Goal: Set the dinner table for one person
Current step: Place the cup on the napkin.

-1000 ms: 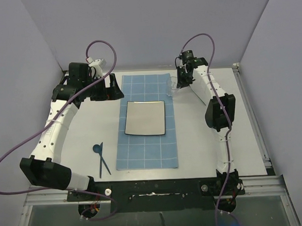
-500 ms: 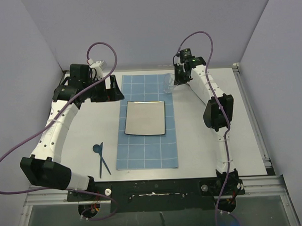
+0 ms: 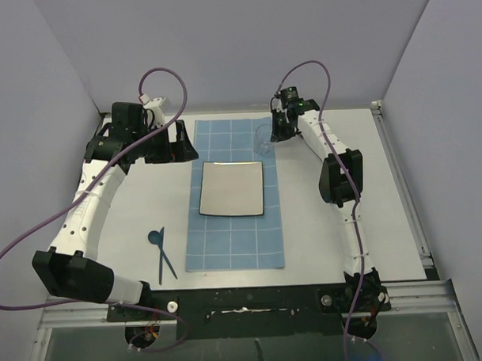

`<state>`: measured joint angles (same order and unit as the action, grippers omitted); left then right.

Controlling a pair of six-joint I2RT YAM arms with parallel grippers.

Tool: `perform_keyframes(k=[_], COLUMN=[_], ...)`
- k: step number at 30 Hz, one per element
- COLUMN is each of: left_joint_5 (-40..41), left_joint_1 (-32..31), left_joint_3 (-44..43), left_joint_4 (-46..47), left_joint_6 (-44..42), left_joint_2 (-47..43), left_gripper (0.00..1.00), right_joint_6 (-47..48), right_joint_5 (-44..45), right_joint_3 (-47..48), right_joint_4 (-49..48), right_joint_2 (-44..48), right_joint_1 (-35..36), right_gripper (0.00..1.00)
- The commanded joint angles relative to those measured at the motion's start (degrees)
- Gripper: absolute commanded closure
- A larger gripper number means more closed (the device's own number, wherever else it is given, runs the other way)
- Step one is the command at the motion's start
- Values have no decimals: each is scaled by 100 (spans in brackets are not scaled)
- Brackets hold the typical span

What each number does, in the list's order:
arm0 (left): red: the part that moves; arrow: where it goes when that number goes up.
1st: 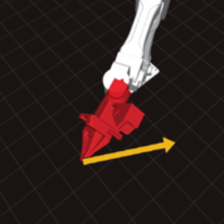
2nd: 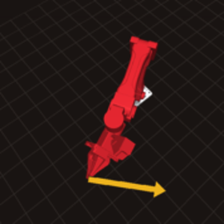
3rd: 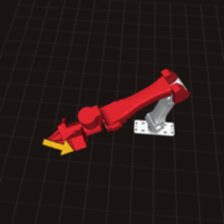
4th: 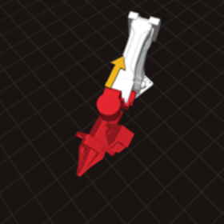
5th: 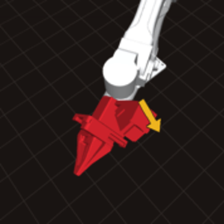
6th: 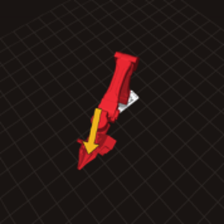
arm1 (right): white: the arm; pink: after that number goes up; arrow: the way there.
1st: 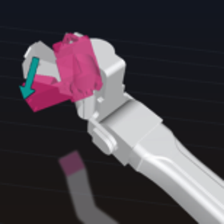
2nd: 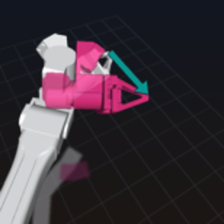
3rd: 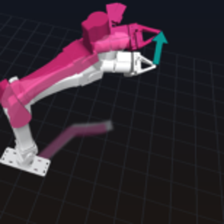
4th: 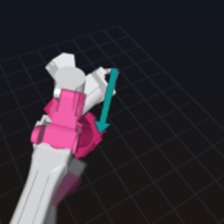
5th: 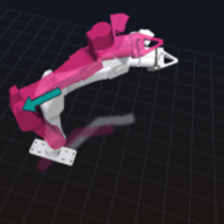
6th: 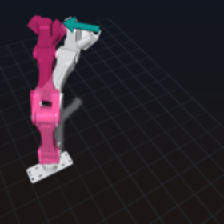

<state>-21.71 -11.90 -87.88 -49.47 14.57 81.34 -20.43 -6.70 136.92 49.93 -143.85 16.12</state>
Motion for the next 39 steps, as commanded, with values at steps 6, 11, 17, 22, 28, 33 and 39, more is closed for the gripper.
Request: perform_keyframes(k=[6, 11, 17, 22, 28, 33, 39], left_joint_5=[-144, -166, -193, -202, -193, -182, -186], left_joint_1=[21, 22, 22, 21, 23, 25, 21], left_joint_3=[61, 125, 154, 216, 273, 264, 276], left_joint_4=[318, 359, 398, 424, 430, 413, 461], left_joint_6=[-51, -34, -9, 0, 27, 27, 21], left_joint_2=[-106, -118, -143, -163, -230, -247, -228], left_gripper=[5, 5, 5, 5, 5, 5, 5], right_joint_6=[-183, -242, -214, -241, -243, -234, -233], right_joint_5=[-262, -327, -293, -365, -422, -446, -517], right_joint_3=[-163, -295, -432, -465, -380, -273, -40], right_joint_4=[-481, -503, -543, -564, -524, -464, -351], right_joint_2=[162, 210, 367, 441, 446, 471, 529], right_joint_1=[72, 64, 55, 25, 18, 1, -56], right_gripper=[50, 31, 29, 29, 28, 27, 27])
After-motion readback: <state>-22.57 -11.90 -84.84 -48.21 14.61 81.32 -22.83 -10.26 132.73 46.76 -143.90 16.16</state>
